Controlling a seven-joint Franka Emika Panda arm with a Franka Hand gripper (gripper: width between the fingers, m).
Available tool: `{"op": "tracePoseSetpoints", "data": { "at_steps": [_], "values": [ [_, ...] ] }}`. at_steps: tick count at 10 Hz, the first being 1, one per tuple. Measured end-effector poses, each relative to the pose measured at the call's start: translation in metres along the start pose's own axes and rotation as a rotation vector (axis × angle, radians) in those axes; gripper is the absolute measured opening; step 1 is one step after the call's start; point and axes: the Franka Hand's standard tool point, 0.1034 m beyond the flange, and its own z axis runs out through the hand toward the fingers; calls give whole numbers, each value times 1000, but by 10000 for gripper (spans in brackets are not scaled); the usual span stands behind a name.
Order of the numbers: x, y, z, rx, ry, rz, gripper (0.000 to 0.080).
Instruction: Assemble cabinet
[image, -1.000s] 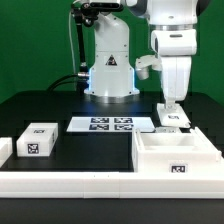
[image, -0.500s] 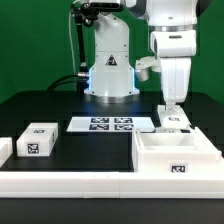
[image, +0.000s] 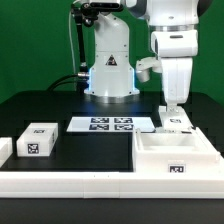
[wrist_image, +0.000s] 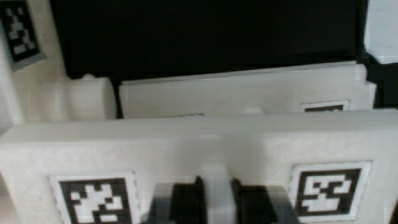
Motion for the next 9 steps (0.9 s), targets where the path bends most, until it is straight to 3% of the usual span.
{"op": "tracePoseSetpoints", "data": {
  "at_steps": [6, 9],
  "values": [
    [6, 3, 1, -2, 6, 13, 62],
    [6, 24, 1, 4, 12, 19, 62]
  ]
}}
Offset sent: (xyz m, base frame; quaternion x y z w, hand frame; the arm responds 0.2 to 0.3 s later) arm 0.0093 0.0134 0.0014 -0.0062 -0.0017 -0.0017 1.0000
